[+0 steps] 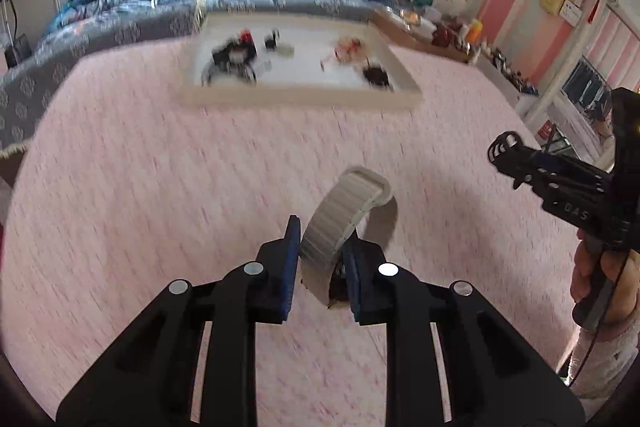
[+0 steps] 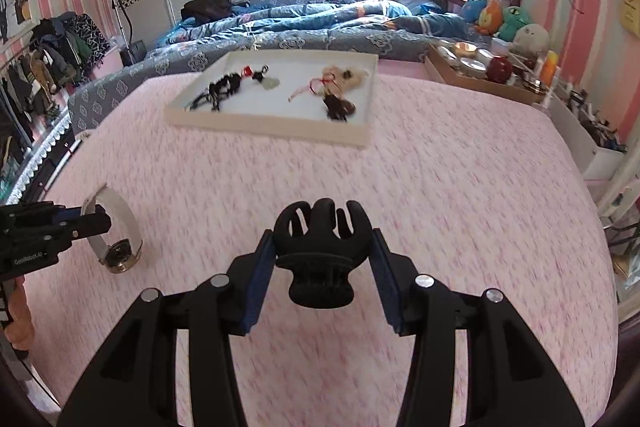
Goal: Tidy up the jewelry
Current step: 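Carry watch and claw clip over the tray and open both tools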
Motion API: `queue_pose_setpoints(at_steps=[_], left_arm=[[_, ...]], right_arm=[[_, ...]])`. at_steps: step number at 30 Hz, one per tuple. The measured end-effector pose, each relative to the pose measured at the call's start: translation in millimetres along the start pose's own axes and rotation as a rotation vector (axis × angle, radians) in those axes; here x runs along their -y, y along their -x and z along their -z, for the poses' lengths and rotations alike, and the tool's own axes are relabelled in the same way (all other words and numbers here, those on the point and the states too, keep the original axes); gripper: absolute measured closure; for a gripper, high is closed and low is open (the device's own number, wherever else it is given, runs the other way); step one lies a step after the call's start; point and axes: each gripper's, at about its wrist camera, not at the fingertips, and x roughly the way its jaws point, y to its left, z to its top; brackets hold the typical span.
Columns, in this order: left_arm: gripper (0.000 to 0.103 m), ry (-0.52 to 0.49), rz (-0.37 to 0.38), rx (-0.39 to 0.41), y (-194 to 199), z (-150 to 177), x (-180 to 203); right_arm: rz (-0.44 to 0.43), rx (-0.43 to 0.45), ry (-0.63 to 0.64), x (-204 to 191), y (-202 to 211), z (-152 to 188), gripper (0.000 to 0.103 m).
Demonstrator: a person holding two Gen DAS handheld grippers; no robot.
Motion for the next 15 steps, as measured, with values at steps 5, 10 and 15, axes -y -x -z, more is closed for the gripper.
queue_pose_setpoints(at_steps=[5,10,15], left_arm=[[0.083,0.013,0.005,0.054,-8,-75,-16],[0.083,-0.016,-0.005,0.064,-47,-147,-21],[0.083,-0.001,-0.033,0.005,-110,-175,-40]], right_arm=[[-0.027,-0.015,-0.019,-3,-33,-63,0.055],[-0.003,-0.057,-0.036,-6,-98,-124,0.055],[-0.017,-0.107,-0.100,-5,-162,-146,0.055]])
